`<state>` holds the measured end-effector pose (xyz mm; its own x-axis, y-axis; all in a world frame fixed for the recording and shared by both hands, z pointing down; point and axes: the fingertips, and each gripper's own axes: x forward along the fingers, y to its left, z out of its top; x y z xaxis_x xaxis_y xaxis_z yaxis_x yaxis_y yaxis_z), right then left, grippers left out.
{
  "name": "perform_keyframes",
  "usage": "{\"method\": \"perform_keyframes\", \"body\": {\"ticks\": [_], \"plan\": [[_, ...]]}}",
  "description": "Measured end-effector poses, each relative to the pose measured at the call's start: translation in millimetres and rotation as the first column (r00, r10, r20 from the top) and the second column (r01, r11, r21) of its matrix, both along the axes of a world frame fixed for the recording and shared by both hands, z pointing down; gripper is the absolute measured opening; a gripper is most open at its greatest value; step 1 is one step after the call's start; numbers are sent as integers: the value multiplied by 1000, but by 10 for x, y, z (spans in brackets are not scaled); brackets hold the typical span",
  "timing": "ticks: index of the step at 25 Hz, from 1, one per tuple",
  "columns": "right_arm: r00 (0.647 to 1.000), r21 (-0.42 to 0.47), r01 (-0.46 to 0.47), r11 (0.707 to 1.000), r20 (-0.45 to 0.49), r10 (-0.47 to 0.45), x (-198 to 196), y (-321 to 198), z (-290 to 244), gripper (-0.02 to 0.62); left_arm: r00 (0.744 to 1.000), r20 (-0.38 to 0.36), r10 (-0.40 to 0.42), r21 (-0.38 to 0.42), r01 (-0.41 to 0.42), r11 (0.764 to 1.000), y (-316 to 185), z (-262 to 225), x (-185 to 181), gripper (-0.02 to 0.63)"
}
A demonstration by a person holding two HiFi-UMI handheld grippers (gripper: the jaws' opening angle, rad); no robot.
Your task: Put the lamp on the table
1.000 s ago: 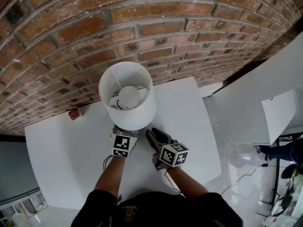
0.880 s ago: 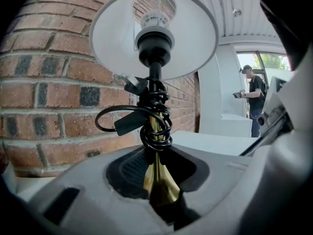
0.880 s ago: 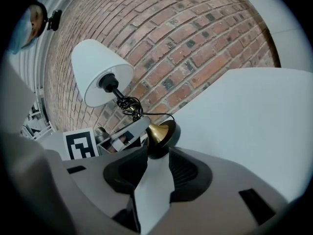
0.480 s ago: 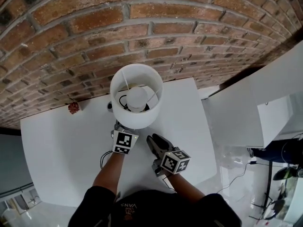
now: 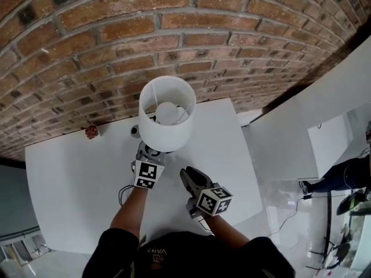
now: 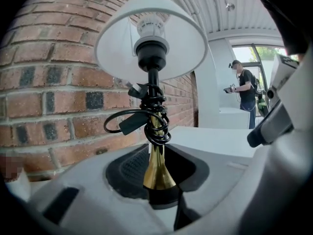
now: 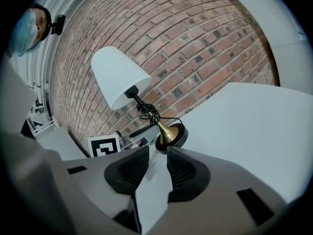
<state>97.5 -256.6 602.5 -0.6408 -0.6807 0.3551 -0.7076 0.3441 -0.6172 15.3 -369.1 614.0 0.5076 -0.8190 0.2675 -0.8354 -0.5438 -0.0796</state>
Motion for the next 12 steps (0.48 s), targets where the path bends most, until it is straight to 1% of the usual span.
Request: {"method": "perform_keyframes", "body": {"ticks": [5,7,12], "plan": [[999,45,13,999,-48,-11,-5,178,-110,104,999,14,-46,-27,47,999,171,-24,-151,106],[998,59,19,998,-60,-16,-10,259,-151,89,998,17,-60,-31,60,998,271,-61,-210,104],[996,79,28,996,-86,-21,6,467,-259,64,996,13,-83,-45,83,996,573,-190,-309,67]]}}
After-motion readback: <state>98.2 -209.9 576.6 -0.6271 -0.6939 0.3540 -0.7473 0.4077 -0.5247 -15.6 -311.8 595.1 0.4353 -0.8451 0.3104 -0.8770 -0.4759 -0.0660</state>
